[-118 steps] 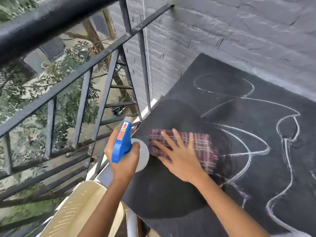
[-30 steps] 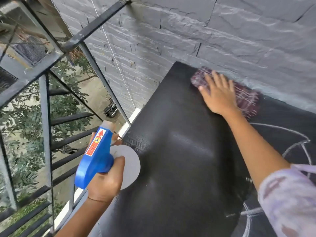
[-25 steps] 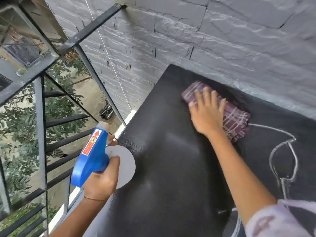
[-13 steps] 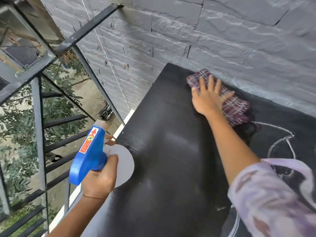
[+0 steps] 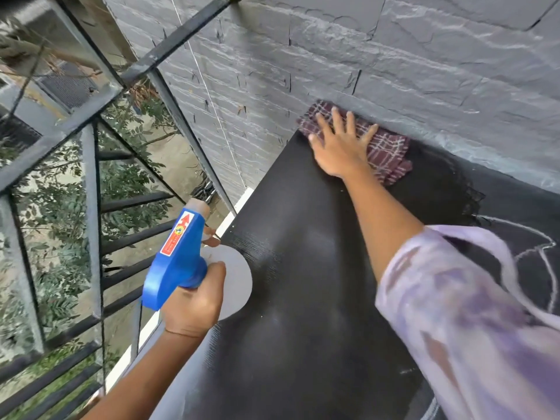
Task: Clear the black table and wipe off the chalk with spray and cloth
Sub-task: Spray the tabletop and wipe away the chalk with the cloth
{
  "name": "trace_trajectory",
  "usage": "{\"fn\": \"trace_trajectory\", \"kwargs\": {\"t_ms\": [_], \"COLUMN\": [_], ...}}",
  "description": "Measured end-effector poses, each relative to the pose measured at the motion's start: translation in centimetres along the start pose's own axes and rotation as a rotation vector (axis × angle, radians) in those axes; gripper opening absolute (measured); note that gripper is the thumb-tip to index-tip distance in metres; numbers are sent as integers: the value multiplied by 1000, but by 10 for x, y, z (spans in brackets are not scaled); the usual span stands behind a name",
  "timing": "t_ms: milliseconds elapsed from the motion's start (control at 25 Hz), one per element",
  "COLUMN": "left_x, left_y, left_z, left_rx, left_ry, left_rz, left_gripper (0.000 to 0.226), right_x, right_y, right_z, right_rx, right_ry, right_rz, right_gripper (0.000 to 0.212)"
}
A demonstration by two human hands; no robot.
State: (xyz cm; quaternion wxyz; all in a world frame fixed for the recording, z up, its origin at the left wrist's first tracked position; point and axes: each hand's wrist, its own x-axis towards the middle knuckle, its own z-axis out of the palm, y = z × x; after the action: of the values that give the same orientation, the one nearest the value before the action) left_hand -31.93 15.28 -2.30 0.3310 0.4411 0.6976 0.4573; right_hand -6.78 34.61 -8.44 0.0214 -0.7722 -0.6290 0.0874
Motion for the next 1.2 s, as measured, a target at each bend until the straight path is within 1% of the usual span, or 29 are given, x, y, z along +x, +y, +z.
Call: {"fn": "trace_trajectory", "kwargs": {"t_ms": [40, 160, 200, 240, 280, 360, 400, 440, 480, 520, 560, 600, 640, 680, 760, 800, 840, 880, 920, 960, 1000, 1040, 1080, 1120, 1160, 1200], "left_x": [1, 2, 3, 3, 2, 2, 3, 4, 5, 6, 5, 6, 8, 10, 10, 8, 4, -1, -6, -11, -14, -17, -20, -25, -30, -34], "left_y": [-1, -4, -5, -5, -5, -5, -5, -6, -8, -9, -9, -10, -10, -10, -10, -11, -15, -21, -27, -32, -37, -39, -40, -40, -39, -39], "left_z": [0, -3, -4, -4, -4, -3, -2, -2, -1, -1, -1, 0, 1, 1, -1, -6, -13, -24, -37, -51, -65, -77, -87, -97, -106, -114], "left_rx": [-10, -19, -18, -17, -15, -13, -11, -8, -9, -18, -28, -33, -34, -33, -34, -41, -47, -47, -41, -31, -23, -18, -10, -1, 4, 6], "left_ry": [-6, -24, -28, -29, -29, -32, -35, -38, -40, -39, -32, -28, -29, -36, -36, -14, 10, 34, 56, 68, 76, 87, 113, 146, 176, 197], "left_rz": [14, 79, 90, 84, 64, 38, 50, 69, 92, 119, 143, 160, 169, 160, 70, 31, 12, 0, -13, -28, -47, -77, -121, -169, -211, -237], "left_gripper": [13, 20, 21, 20, 18, 14, 14, 15, 16, 16, 15, 15, 15, 17, 18, 19, 22, 27, 31, 34, 35, 34, 30, 24, 19, 17], "right_x": [-4, -73, -106, -135, -157, -165, -150, -128, -103, -77, -60, -49, -49, -59, -107, -140, -171, -197, -214, -221, -218, -205, -186, -168, -158, -156], "right_y": [-24, -78, -80, -73, -57, -5, 25, 50, 68, 76, 72, 58, 36, 11, -35, -47, -49, -39, -23, -4, 11, 20, 17, 4, -19, -46], "right_z": [5, 29, 37, 44, 48, 43, 38, 29, 19, 13, 8, 9, 12, 16, 32, 39, 45, 49, 49, 47, 44, 38, 30, 26, 24, 25], "right_rx": [6, -71, -113, -140, -145, -131, -141, -133, -92, -31, 13, 28, 25, 11, -48, -101, -152, -177, -183, -185, -172, -133, -66, -1, 32, 37], "right_ry": [-10, -18, -10, 26, 55, 111, 150, 145, 103, 81, 72, 61, 47, 36, 22, 4, 7, 38, 58, 82, 106, 104, 79, 72, 66, 55], "right_rz": [-58, -449, -559, -630, -649, -555, -449, -302, -122, 52, 179, 233, 204, 99, -200, -352, -480, -567, -585, -527, -400, -228, -44, 94, 154, 127], "right_gripper": [57, 56, 56, 56, 56, 54, 54, 54, 55, 56, 56, 56, 56, 55, 53, 54, 54, 54, 54, 53, 53, 52, 52, 52, 52, 52]}}
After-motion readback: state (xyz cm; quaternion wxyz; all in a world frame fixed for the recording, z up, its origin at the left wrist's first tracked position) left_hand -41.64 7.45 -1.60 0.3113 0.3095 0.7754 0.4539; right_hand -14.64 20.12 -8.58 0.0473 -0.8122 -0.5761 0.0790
